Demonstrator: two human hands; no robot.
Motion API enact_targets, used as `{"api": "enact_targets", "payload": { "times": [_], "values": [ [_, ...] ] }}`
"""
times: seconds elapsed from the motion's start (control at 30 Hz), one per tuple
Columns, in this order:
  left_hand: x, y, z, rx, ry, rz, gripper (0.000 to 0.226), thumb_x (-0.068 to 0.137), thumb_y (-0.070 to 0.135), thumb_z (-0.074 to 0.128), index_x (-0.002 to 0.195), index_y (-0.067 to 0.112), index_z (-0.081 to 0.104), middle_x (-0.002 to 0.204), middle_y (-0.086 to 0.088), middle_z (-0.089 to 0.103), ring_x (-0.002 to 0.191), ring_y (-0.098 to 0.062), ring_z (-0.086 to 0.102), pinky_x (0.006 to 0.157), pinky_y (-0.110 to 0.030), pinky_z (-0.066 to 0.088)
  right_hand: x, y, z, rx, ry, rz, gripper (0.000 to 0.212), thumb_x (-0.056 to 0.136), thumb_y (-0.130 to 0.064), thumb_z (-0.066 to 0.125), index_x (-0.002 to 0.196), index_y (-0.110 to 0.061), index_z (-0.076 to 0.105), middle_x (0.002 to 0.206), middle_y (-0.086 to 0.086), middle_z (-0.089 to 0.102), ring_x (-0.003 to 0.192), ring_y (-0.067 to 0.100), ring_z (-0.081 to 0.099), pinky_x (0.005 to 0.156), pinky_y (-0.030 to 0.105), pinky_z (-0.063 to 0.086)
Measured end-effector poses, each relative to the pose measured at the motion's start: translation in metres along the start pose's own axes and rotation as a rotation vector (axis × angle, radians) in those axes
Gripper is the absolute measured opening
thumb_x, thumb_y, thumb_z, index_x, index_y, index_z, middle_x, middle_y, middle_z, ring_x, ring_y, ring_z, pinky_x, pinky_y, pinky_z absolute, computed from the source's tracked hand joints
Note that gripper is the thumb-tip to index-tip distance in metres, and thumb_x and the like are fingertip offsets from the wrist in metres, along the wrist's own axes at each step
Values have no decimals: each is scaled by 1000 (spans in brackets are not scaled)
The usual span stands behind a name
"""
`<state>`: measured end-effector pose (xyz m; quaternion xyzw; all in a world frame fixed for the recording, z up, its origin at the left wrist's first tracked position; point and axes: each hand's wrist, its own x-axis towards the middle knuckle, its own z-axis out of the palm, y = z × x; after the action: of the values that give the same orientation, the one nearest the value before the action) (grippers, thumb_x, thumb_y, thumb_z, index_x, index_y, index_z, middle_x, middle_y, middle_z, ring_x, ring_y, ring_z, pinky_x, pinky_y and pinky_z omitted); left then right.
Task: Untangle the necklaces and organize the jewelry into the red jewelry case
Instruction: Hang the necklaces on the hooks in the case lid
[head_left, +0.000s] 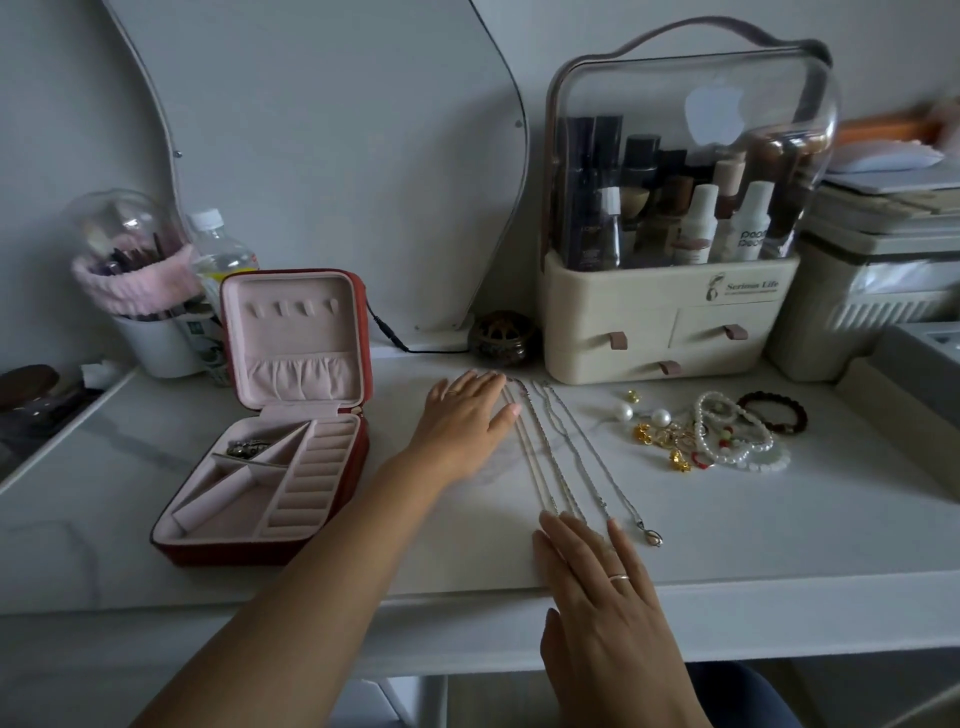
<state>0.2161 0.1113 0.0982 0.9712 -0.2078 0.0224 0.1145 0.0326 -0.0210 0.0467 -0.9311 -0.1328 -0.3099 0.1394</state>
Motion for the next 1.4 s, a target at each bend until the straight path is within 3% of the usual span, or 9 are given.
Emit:
{"api": "enact_targets", "payload": {
  "times": [0.1,0.23,0.4,0.57,0.8,0.9,1.07,1.2,1.4],
  "values": [
    [-22,-7,-21,-41,80,11,56,102,46,20,152,21,16,160,3,15,147,-11,4,120,-37,2,12,-12,-4,65,-43,-24,56,62,-18,59,117,-9,66,129,3,60,122,15,44,109,36,24],
    [-59,-38,-53,-68,280,-40,56,100,47,29,149,19,30,156,0,28,145,-15,18,119,-36,11,41,-48,0,289,-188,13,61,78,-40,43,132,-12,51,135,4,54,124,18,50,108,32,37],
    [-114,-115,-76,-104,492,-278,39,98,27,50,131,9,54,138,-9,53,125,-28,50,102,-35,36,87,-93,17,631,-403,165,64,92,-44,50,146,-18,29,147,-3,35,135,13,33,114,25,24],
    [-151,-159,-76,-776,454,-640,41,101,34,41,133,11,54,138,-5,53,128,-19,46,105,-28,32,120,-118,57,796,-424,331,50,74,-44,57,123,-32,52,114,-1,58,104,19,57,92,42,49],
    [-157,-146,-68,-1118,415,-659,35,100,38,40,102,19,69,99,-4,72,91,-16,66,82,-30,49,127,-114,59,791,-385,348,33,85,-20,55,117,-28,58,108,-3,65,100,17,60,89,41,52],
    [-156,-135,-62,-1094,403,-630,36,99,43,40,111,24,68,112,-2,69,107,-18,63,101,-38,45,125,-105,51,777,-363,353,30,88,-16,53,115,-26,61,103,-2,67,94,16,62,84,37,54],
    [-146,-110,-42,-1071,310,-507,50,83,66,37,118,41,62,122,-2,64,118,-20,57,107,-47,38,114,-75,30,657,-332,310,22,92,-12,53,103,-30,58,88,-16,60,78,-2,57,60,5,44],
    [-134,-72,-38,-1112,394,-469,23,100,41,37,99,44,60,104,20,60,99,5,54,86,-10,40,107,-49,16,565,-303,328,26,92,-14,54,114,-26,61,96,-9,64,79,-1,56,57,4,39],
    [-117,-39,-30,-1105,413,-406,29,103,30,36,128,27,50,109,19,45,111,4,37,88,-11,24,105,-16,3,562,-318,364,31,90,-11,58,116,-26,62,96,-13,65,78,-5,57,56,3,42]
  ]
}}
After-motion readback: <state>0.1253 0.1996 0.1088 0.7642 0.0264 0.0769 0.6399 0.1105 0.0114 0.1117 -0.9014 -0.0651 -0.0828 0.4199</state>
